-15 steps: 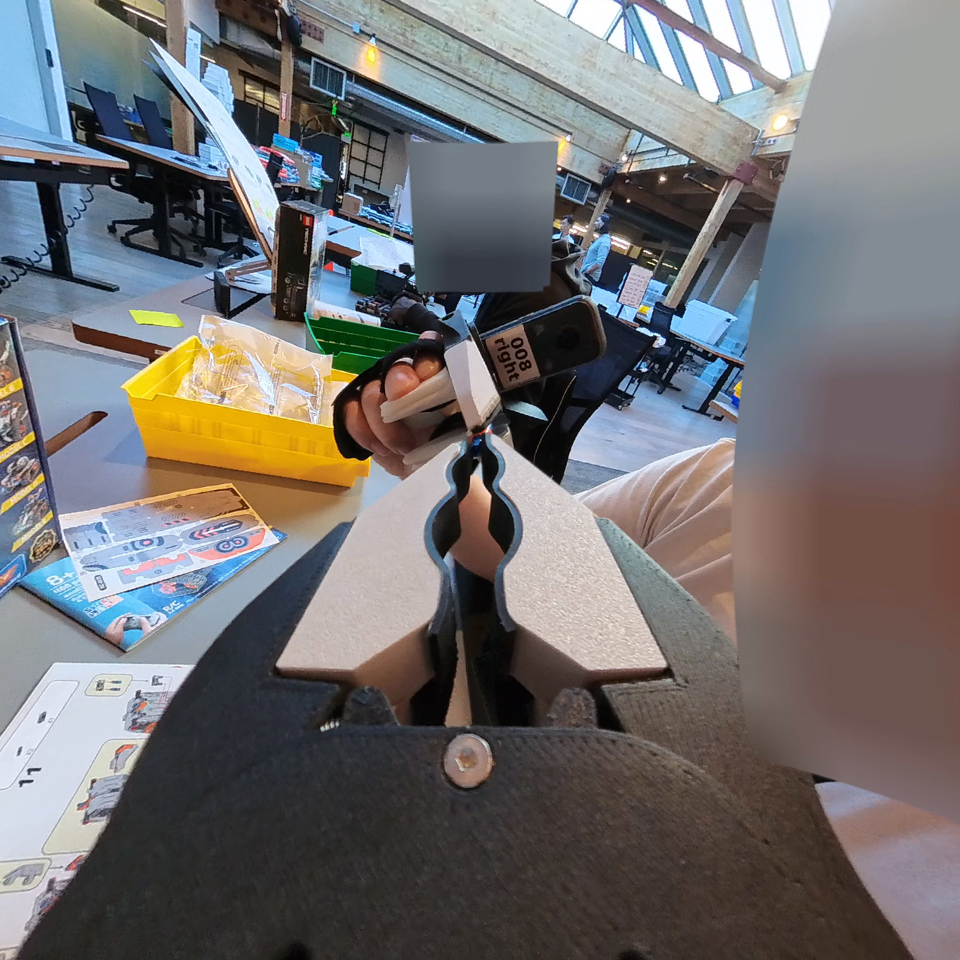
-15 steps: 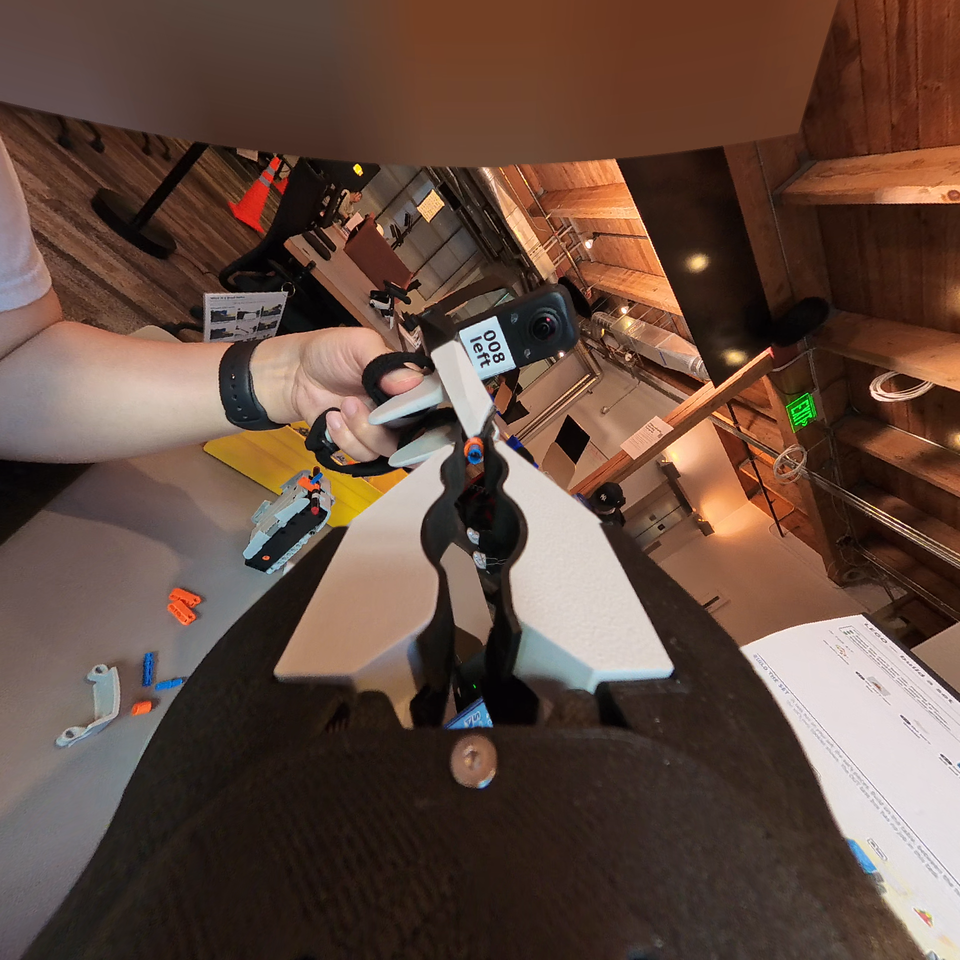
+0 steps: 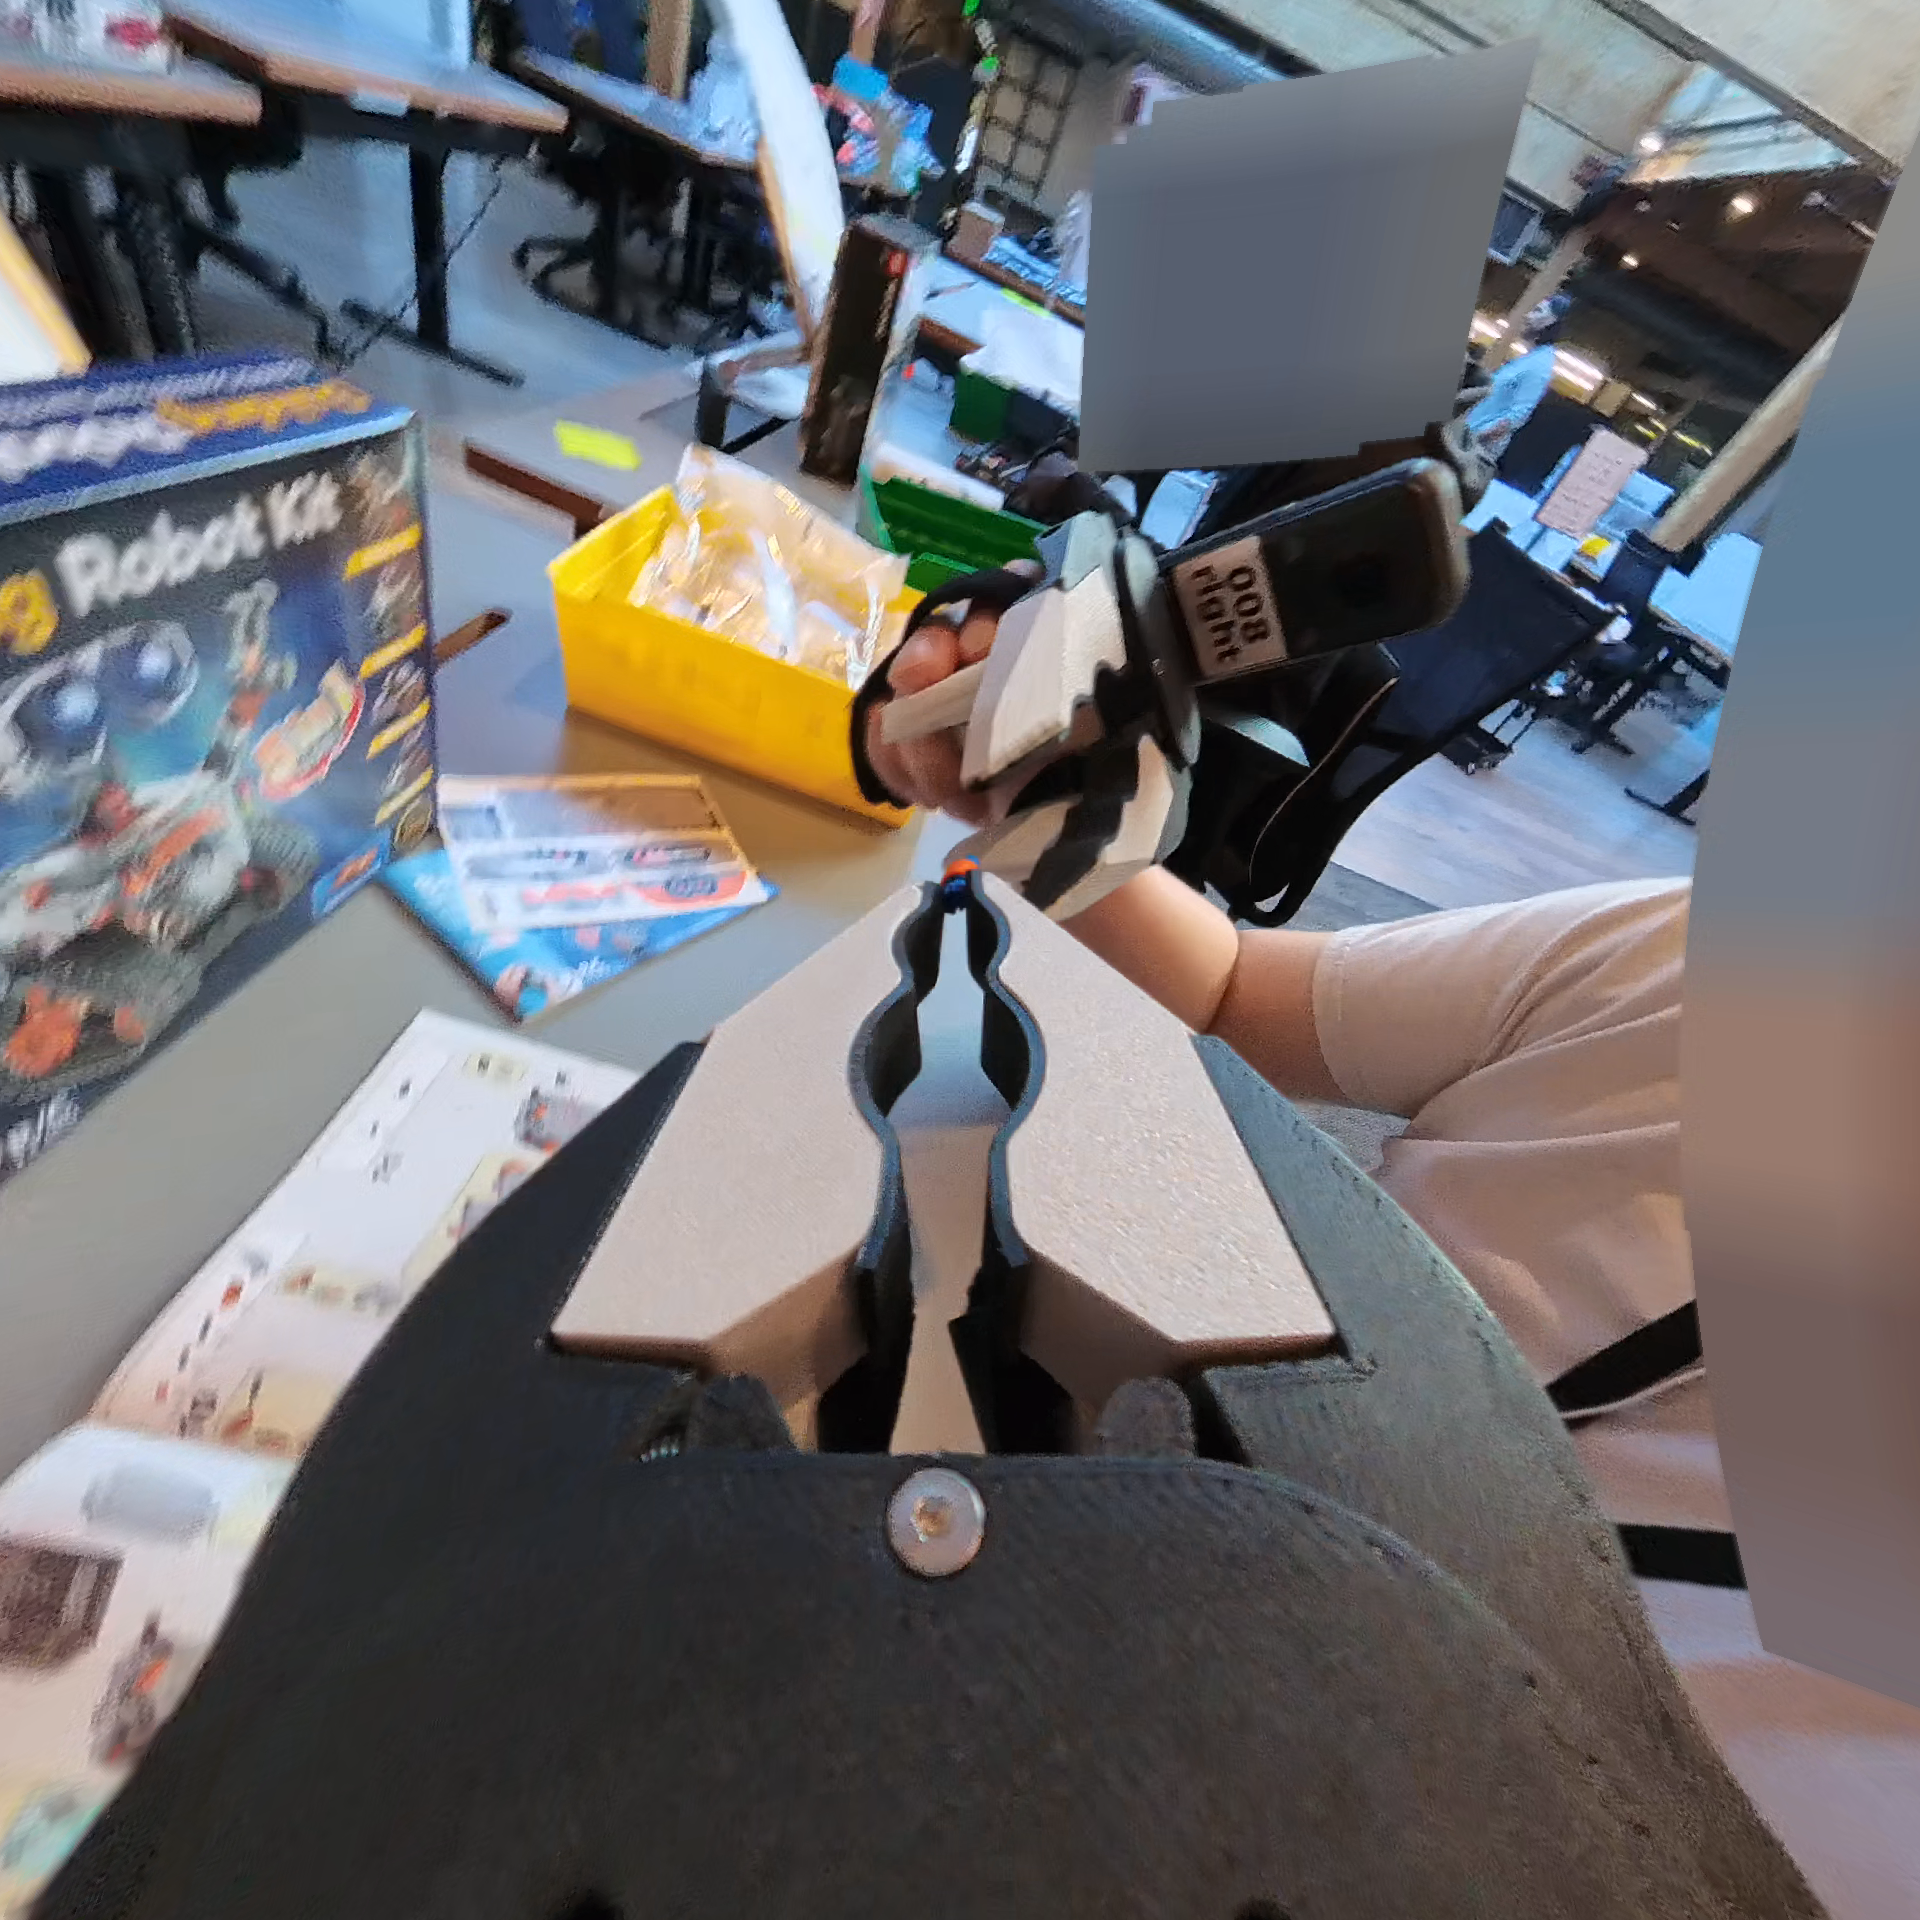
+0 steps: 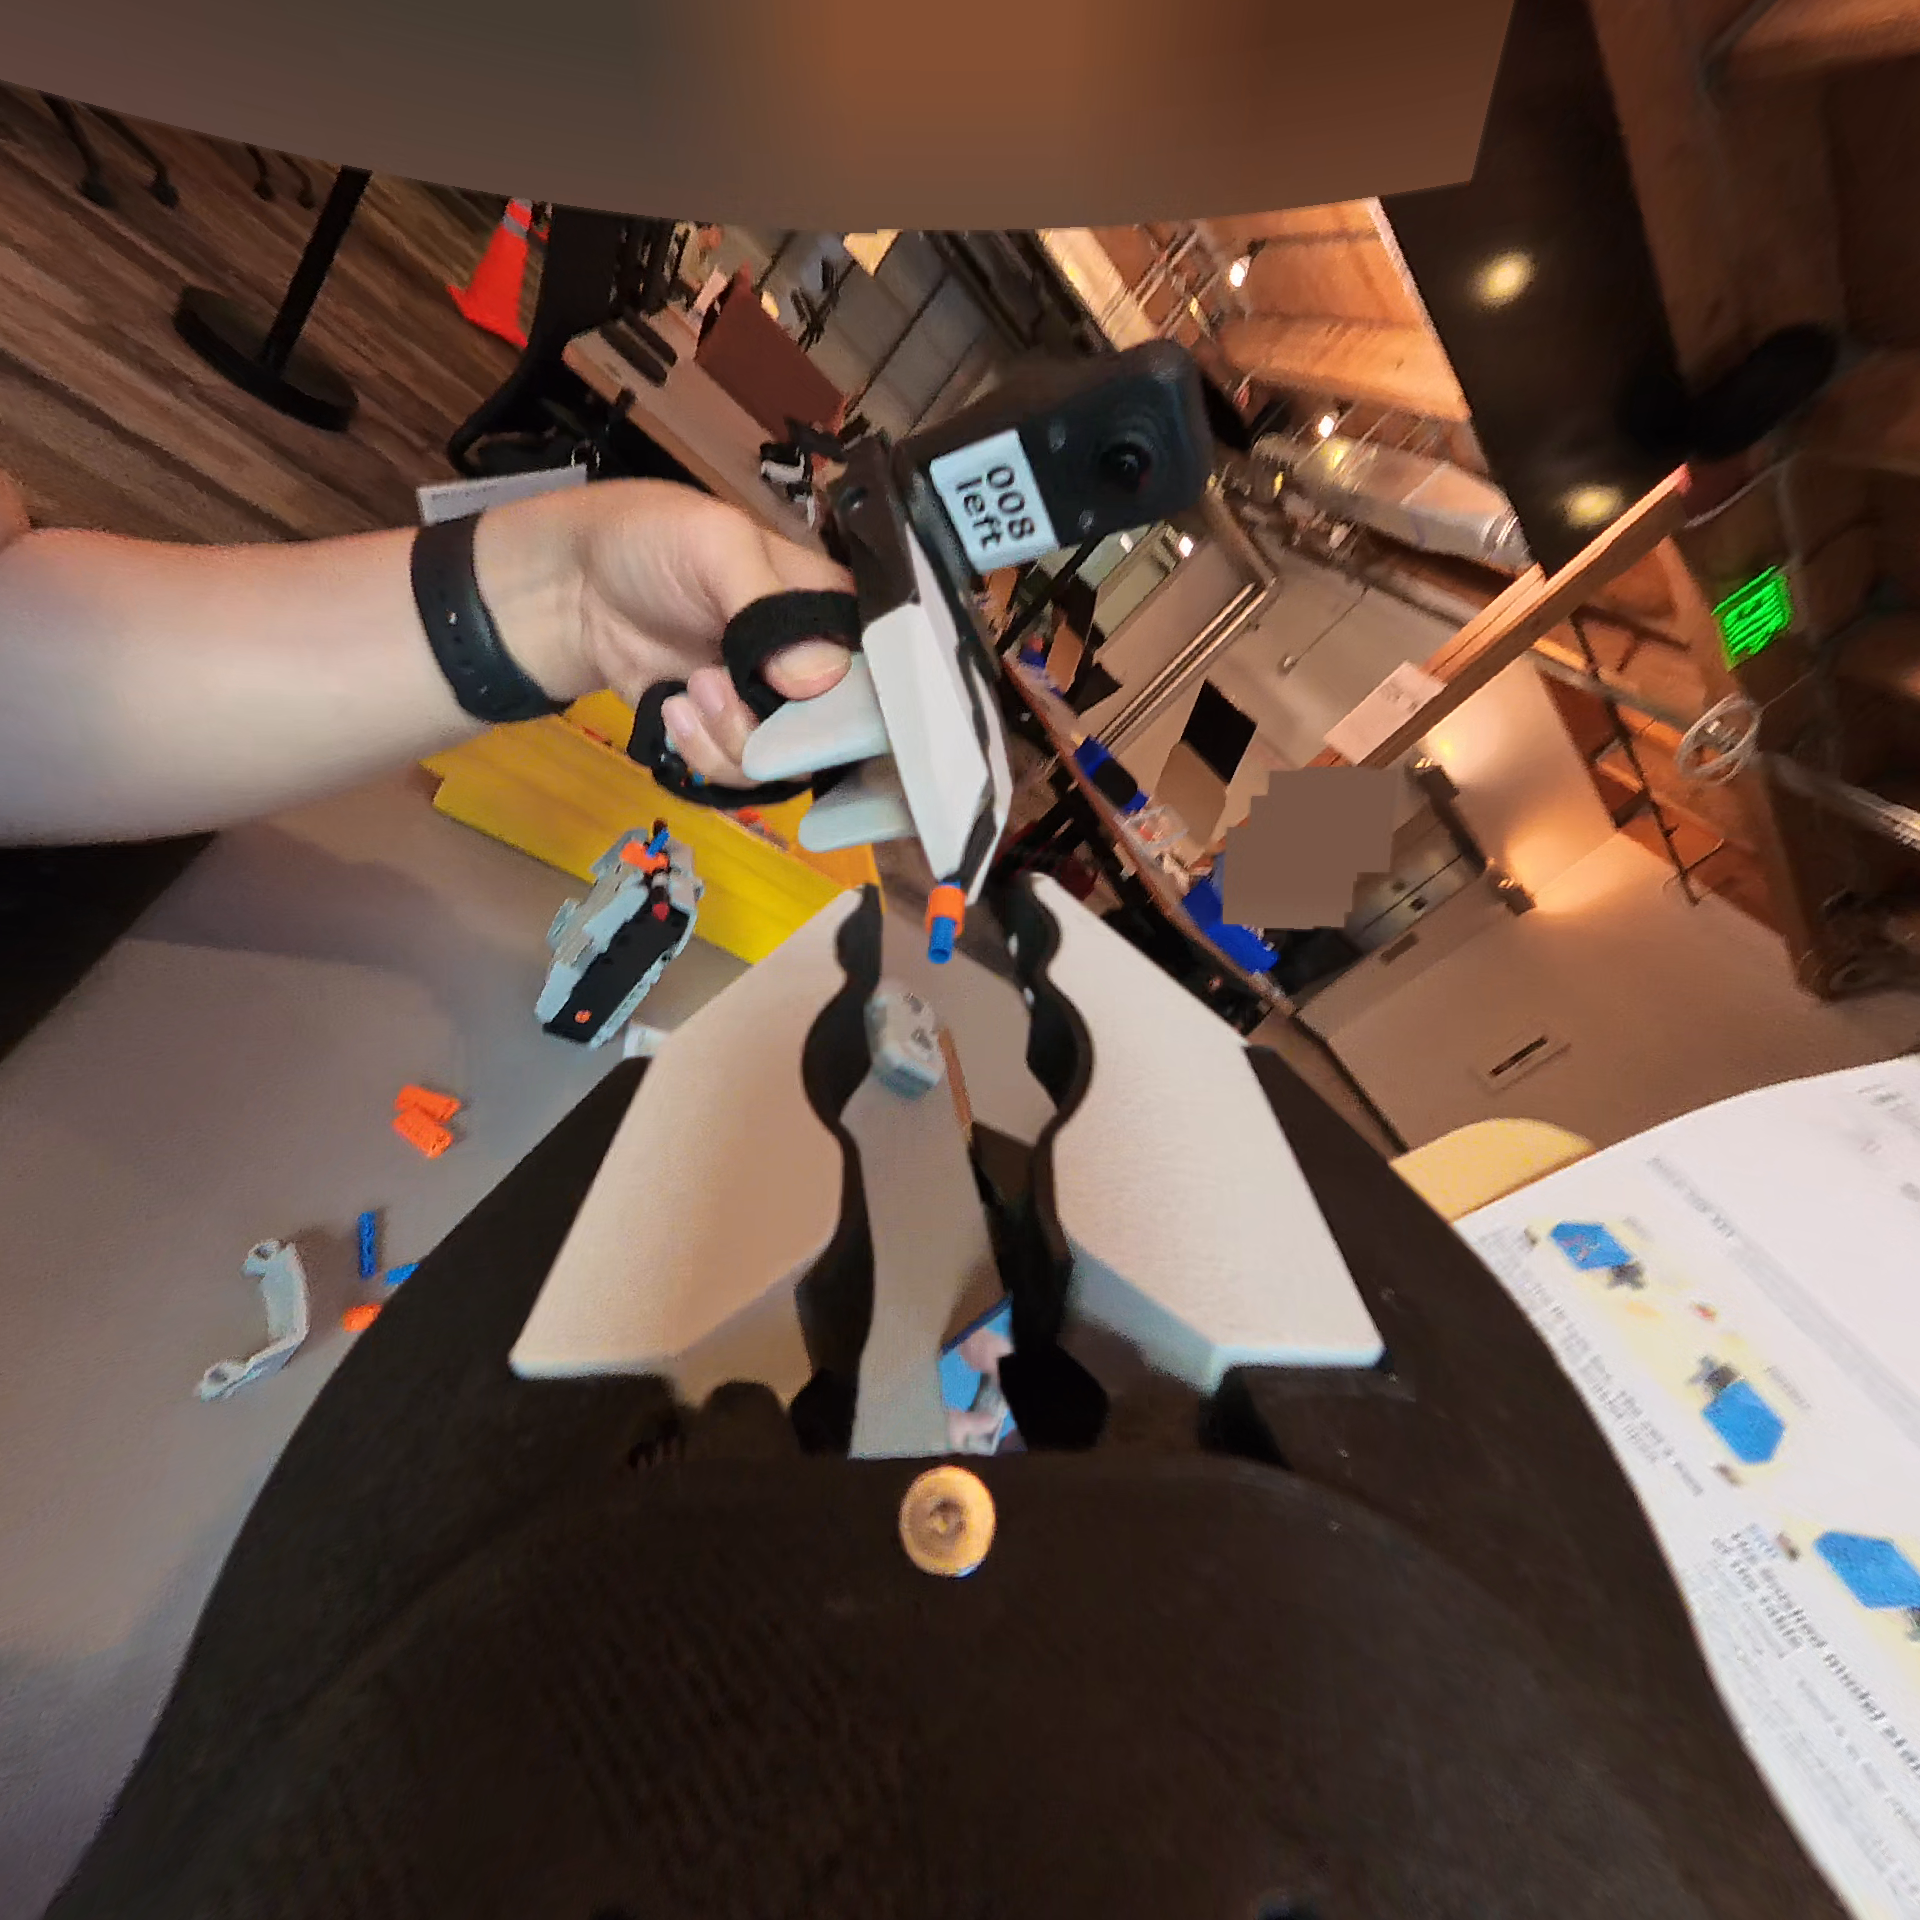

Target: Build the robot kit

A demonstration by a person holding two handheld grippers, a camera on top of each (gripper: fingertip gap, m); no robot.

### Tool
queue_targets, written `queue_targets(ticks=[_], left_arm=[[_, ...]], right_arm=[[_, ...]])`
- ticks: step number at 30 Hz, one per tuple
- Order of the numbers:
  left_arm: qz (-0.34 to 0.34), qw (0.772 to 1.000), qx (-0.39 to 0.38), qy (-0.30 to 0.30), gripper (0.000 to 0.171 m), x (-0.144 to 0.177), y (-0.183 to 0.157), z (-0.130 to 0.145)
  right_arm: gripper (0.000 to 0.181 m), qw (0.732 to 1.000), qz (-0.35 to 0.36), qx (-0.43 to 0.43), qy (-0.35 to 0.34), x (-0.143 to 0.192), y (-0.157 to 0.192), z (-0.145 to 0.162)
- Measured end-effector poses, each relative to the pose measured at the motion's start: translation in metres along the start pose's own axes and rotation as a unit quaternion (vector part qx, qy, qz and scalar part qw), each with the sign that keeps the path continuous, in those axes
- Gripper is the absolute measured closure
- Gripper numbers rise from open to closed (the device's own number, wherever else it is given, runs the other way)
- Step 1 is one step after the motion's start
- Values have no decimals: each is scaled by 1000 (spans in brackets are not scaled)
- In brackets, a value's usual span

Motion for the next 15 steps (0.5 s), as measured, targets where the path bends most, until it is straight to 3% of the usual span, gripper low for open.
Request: queue_targets(ticks=[5,8,10,11,15], left_arm=[[-43,993,89,71,169,12,40,21],[-58,991,84,89,169,7,45,24],[-68,990,81,98,168,5,47,26],[-81,989,79,100,168,5,49,27],[-91,987,75,107,169,3,51,28]], right_arm=[[161,995,-28,-65,69,-13,6,39],[160,971,-105,-195,84,-29,22,58],[163,955,-119,-260,82,-34,24,67],[174,948,-133,-280,72,-35,26,68],[177,939,-140,-300,90,-35,27,70]])
Point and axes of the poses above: each gripper's, where its closed fingertips meet, x back along the fingers, z out of its underside, y = z × x across the jaws, the point moved 6 cm from there along x, back along the fingers, and after that the axes turned 10 degrees about x, right-handed, at the moved point
